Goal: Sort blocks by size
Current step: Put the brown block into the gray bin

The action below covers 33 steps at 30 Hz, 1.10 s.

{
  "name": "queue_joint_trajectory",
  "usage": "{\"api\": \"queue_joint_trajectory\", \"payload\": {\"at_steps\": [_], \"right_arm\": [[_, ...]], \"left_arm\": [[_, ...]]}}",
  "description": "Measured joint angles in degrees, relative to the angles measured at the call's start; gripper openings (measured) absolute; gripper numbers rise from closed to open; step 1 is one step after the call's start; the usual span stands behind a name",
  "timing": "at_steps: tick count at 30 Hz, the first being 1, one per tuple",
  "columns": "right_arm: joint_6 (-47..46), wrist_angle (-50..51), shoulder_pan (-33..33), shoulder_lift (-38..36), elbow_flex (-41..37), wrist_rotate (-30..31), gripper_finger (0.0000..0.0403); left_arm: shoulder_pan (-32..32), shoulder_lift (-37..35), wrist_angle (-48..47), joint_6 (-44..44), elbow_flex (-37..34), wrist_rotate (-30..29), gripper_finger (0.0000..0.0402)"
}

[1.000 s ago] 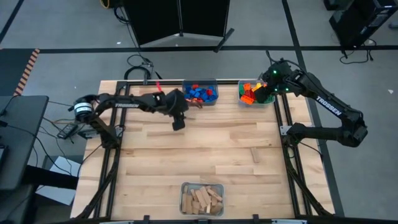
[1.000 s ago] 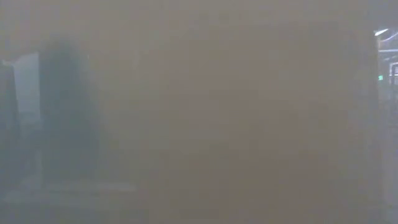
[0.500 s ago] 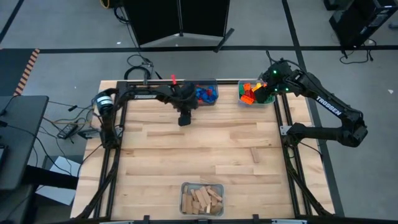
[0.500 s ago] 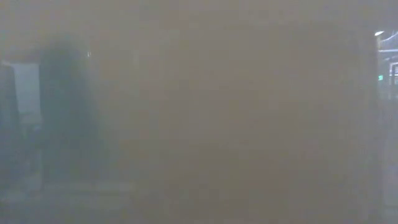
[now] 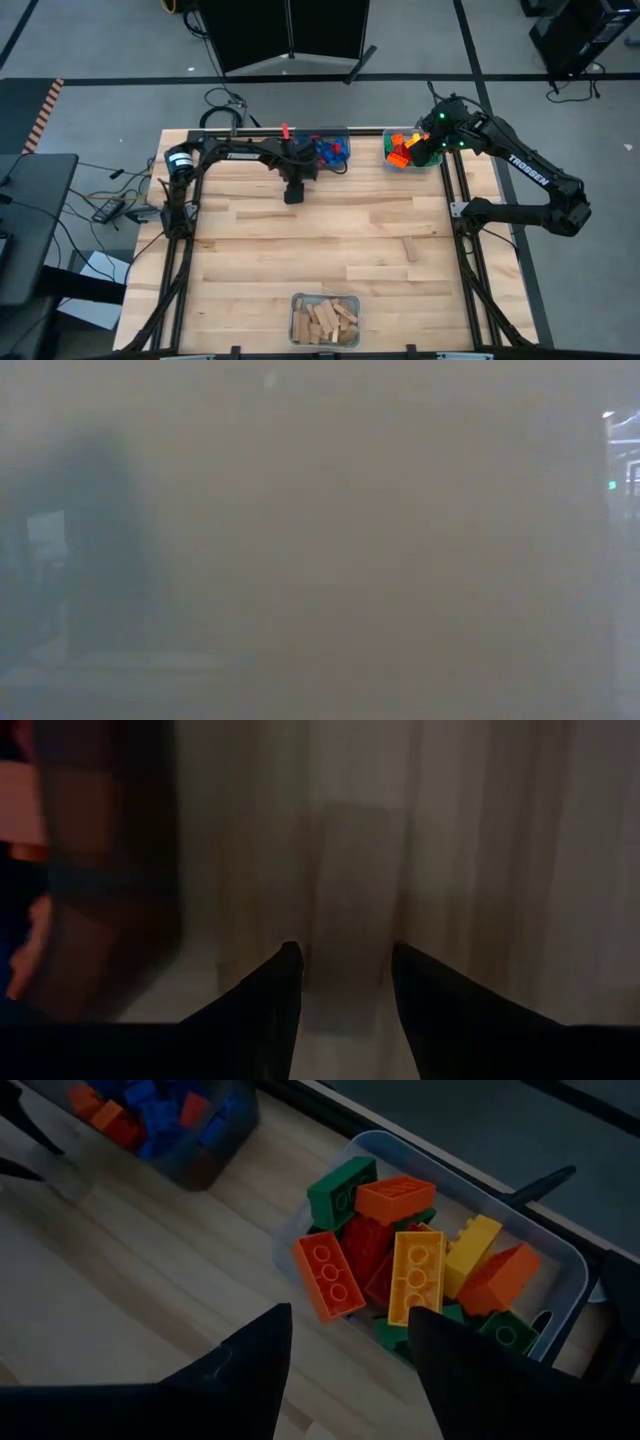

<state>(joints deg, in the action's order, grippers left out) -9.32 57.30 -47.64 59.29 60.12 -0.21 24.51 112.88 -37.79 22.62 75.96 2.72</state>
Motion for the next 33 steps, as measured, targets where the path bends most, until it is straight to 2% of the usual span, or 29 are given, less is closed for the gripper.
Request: {"api": "queue_joint_trajectory", "payload": {"at_steps": [7,11,15,26,33], "right_arm": [[-0.1,0.0,0.0,0.0,0.0,-1.6,0.0213],[-0.1,0.1,0.1,0.0,0.0,-2.6,0.0213],[-0.1,0.2,0.1,0.0,0.0,-2.9,0.0212],[-1.2,0.4,1.1,0.0,0.0,-2.9,0.0211],[-1.2,0.4,2.8,0.0,0.0,-2.9,0.0211]], "left_arm": [[-2.0,0.6,-6.3,2.2,0.0,-0.1,0.0163],[-3.5,1.0,-6.0,2.2,-0.1,-0.7,0.0163],[-4.3,1.1,-6.4,2.2,0.5,-4.1,0.0163],[-4.4,1.3,-8.2,1.1,3.0,-3.5,0.0163],[-4.4,1.1,-7.1,0.9,1.7,-3.2,0.0163]]}}
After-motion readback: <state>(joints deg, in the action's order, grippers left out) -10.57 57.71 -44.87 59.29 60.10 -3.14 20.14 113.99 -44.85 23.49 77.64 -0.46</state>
